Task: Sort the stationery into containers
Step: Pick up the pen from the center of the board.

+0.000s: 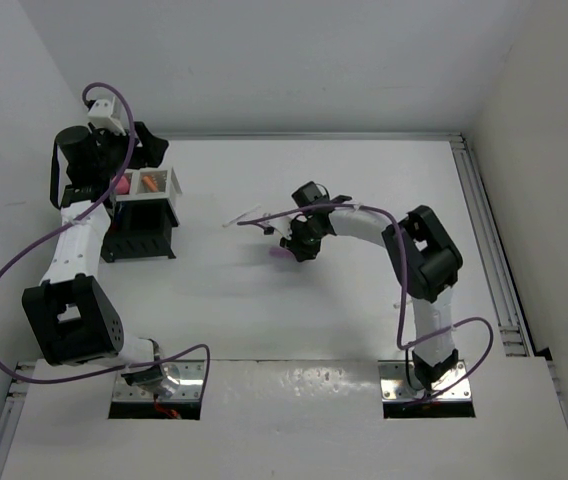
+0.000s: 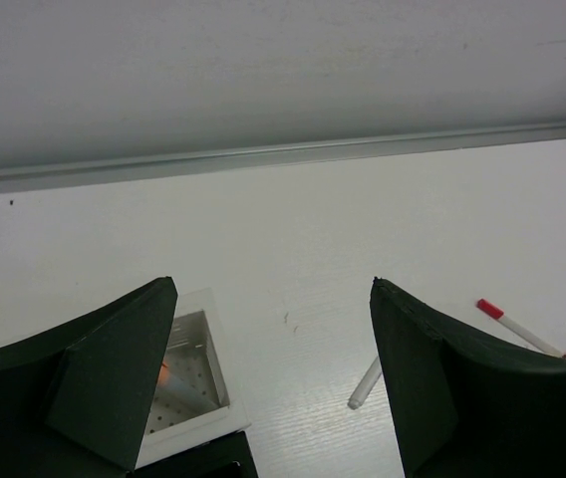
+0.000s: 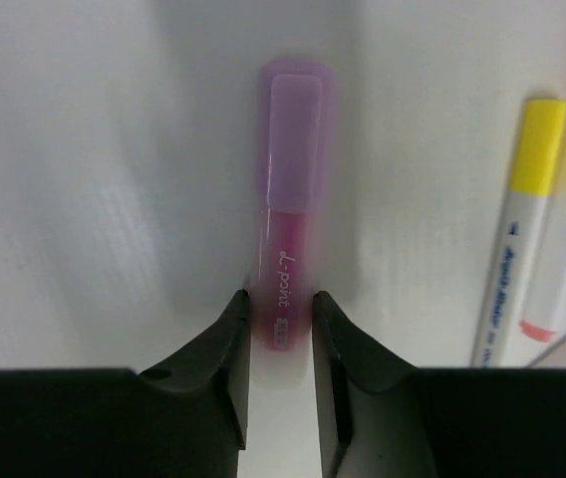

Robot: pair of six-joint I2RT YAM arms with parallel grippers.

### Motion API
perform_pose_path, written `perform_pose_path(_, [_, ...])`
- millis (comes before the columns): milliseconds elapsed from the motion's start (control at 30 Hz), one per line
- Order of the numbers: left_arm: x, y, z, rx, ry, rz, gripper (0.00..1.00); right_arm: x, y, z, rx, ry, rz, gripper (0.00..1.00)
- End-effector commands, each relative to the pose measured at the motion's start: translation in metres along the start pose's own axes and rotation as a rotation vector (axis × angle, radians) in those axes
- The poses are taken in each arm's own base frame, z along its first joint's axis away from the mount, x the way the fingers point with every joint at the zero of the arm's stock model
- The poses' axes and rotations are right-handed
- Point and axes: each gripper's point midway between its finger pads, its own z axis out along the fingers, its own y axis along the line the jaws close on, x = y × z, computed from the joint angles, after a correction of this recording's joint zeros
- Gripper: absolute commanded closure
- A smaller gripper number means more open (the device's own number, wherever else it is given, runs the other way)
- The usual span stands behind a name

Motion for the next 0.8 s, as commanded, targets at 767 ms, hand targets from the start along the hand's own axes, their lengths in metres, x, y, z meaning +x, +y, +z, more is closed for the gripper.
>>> perform_pose_path(767, [0.077,-0.152,-0.068,0.456,0.179,-0.588,0.02,-0.226,0.008,-0.129,0.074,-0.556,0.259,1.0])
